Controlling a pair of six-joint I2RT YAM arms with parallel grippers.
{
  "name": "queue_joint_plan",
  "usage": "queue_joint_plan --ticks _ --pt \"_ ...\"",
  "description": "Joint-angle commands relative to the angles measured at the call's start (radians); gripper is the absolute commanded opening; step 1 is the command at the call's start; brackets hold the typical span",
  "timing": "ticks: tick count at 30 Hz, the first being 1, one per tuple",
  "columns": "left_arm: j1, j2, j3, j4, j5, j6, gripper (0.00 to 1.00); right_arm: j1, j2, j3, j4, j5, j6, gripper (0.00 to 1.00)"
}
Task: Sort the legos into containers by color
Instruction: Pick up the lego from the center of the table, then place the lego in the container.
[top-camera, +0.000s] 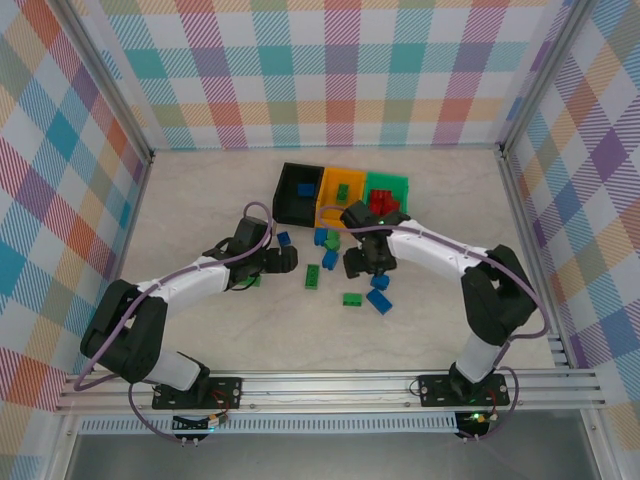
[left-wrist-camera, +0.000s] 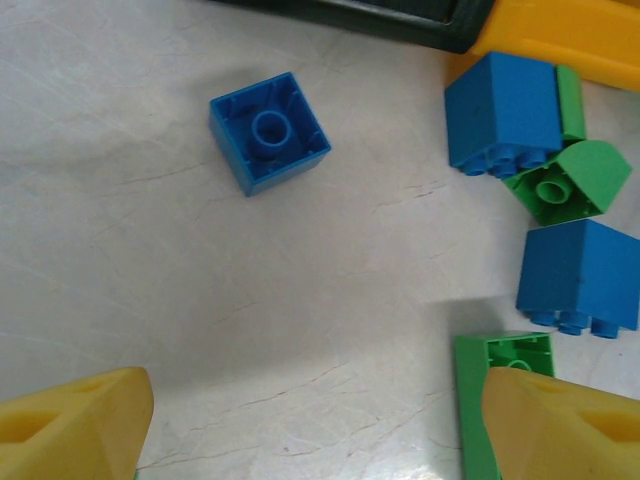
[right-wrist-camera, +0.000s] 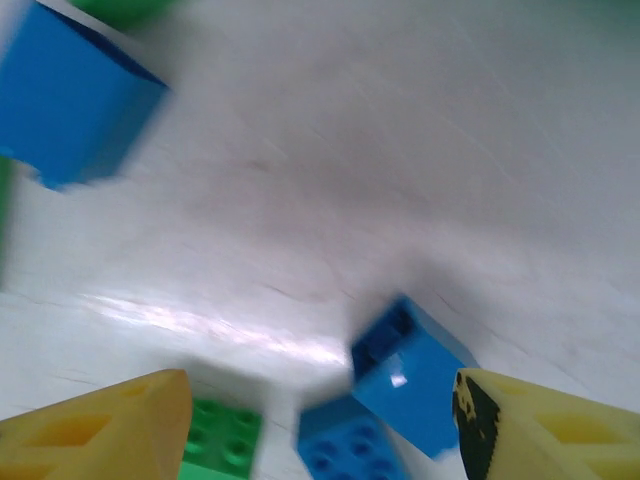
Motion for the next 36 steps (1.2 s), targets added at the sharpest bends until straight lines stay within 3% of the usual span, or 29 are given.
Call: queue_joint_plan --ticks 1,10,12,16,22,29,36 --pt "-0.004 0.021 0.017 0.040 0.044 -0.005 0.85 -0.021 -0.031 -0.057 -0.050 0.049 0.083 0.71" --pt "-0.008 0.050 0.029 0.039 0.047 -0.002 0.85 -0.034 0.091 -0.048 0.041 -0.024 0.107 0.70" --pt "-0.007 0.043 0.028 0.033 0.037 0.001 0.85 -0.034 0.108 -0.044 0.057 -0.031 0.099 0.63" --pt "-0.007 0.033 0.025 0.024 0.008 0.000 0.85 -0.033 0.109 -0.035 0.075 -0.047 0.090 0.39" --pt "-0.004 0.043 0.027 0.016 -0.032 -0.021 0.85 -0.031 0.077 0.039 0.077 -0.063 0.059 0.32" --pt "0.002 0.052 0.028 0.020 -0.022 -0.028 0.85 -0.030 0.170 0.325 0.083 -0.144 0.016 0.34" --pt "0.003 0.017 0.002 0.043 -0.029 -0.031 0.85 -0.028 0.435 0.748 0.071 -0.161 -0.028 0.35"
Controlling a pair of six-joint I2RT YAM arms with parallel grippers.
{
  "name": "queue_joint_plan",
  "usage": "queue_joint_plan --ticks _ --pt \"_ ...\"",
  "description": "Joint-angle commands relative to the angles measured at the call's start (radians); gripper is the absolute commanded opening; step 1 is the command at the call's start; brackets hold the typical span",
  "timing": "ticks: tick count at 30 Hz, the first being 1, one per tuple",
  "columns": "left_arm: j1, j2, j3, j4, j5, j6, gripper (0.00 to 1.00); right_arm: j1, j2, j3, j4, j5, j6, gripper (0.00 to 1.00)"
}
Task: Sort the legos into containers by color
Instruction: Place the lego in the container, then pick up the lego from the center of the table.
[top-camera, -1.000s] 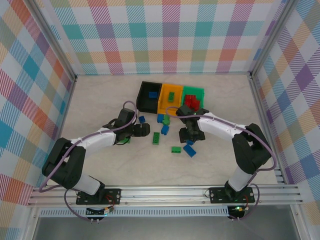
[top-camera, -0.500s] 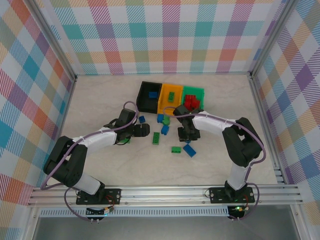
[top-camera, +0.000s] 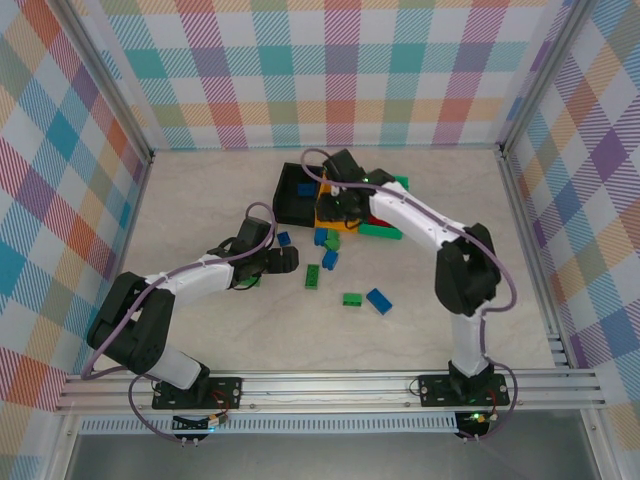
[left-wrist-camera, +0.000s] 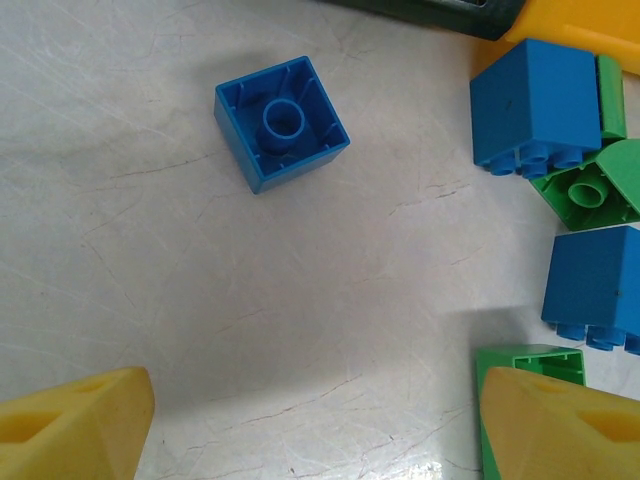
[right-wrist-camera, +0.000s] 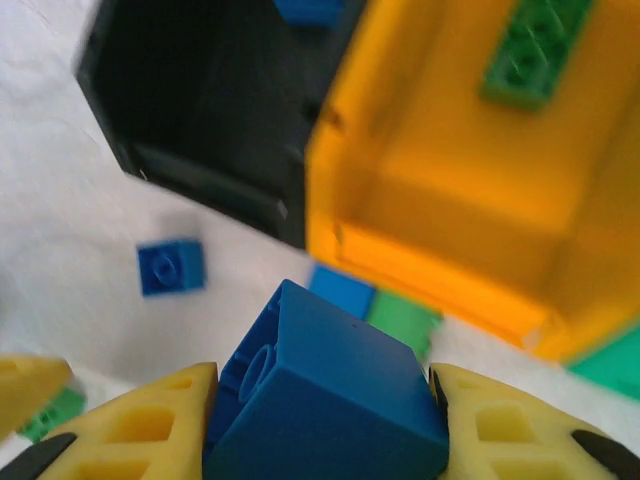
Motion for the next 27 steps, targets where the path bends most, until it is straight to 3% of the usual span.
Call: queue_joint_plan --ticks 1,5,8,11,18,23,27 --pt "0.004 -0.034 -0.007 0.028 -0.008 -0.014 0.85 0.007 0.142 0.196 -0.033 -0.017 -0.044 0.35" --pt "0.004 -0.037 -0.008 0.035 0.011 -0.014 0.84 0.007 0.334 0.502 -0.092 -0.024 -0.075 0.38" --pt "0.002 -0.050 -0.021 0.062 0.043 -0.013 0.84 0.006 0.455 0.706 -0.139 -0.029 -0.080 0.58" --pt "-0.005 -0.069 -0.033 0.084 0.071 -0.002 0.84 0.005 0.472 0.742 -0.156 -0.037 -0.072 0.64" --pt "-0.118 -0.096 -0.023 0.104 0.064 0.087 0.82 0.006 0.203 0.362 -0.030 -0.040 -0.083 0.67" --pt "-0.223 0.029 0.119 0.008 0.046 0.148 0.77 0.003 -0.065 0.013 0.046 0.013 -0.095 0.68" --pt "-0.243 0.138 0.219 -0.074 0.041 0.145 0.75 -0.009 -0.277 -0.298 0.091 0.060 -0.081 0.68"
